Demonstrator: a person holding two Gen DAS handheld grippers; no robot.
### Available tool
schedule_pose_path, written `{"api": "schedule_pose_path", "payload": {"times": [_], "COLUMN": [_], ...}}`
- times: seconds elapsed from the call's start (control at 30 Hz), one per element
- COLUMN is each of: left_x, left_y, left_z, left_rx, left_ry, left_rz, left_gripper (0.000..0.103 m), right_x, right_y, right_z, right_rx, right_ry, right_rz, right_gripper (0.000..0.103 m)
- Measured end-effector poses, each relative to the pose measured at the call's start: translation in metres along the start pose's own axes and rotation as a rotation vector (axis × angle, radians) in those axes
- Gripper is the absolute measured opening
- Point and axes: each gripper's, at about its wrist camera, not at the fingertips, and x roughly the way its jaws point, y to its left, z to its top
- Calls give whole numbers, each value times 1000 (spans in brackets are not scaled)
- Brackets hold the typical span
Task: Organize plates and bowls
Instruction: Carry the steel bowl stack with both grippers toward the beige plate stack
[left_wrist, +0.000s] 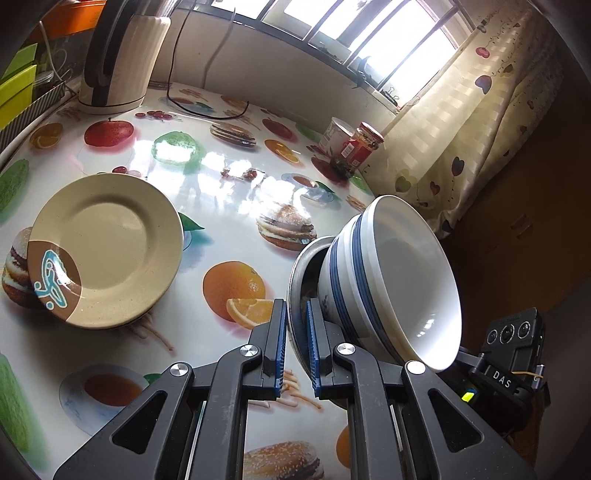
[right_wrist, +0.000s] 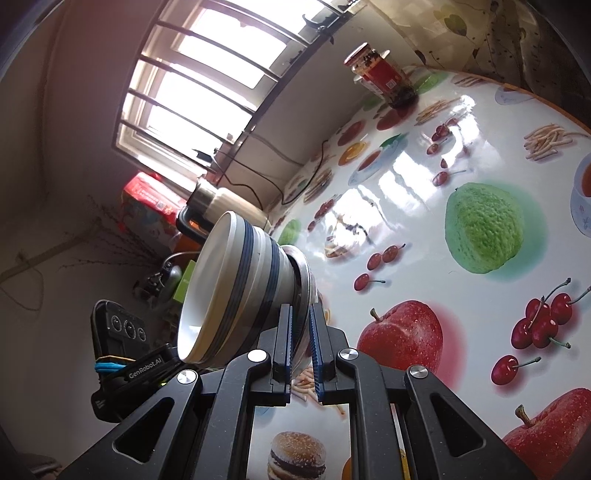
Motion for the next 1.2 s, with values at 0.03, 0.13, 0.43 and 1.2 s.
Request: {"api": "schedule_pose_path", "payload": {"times": [0.03, 0.13, 0.43, 1.2], "left_x": [-1, -5, -14, -32], "left_y": [1, 4, 16, 59], "left_z": [1, 3, 9, 20], "left_rx": [-2, -11, -26, -92], "left_ry": [-2, -9, -20, -58], "left_rz": [0, 3, 19, 63], "left_gripper": [11, 11, 11, 11], "right_x": [1, 5, 20, 69], "right_y": [1, 4, 15, 40], "right_z": [0, 2, 4, 9], "right_rx": [-1, -5, -16, -55], "right_ry": [2, 8, 29, 107], "right_rz": [2, 6, 21, 53], "right_gripper": [11, 11, 11, 11]}}
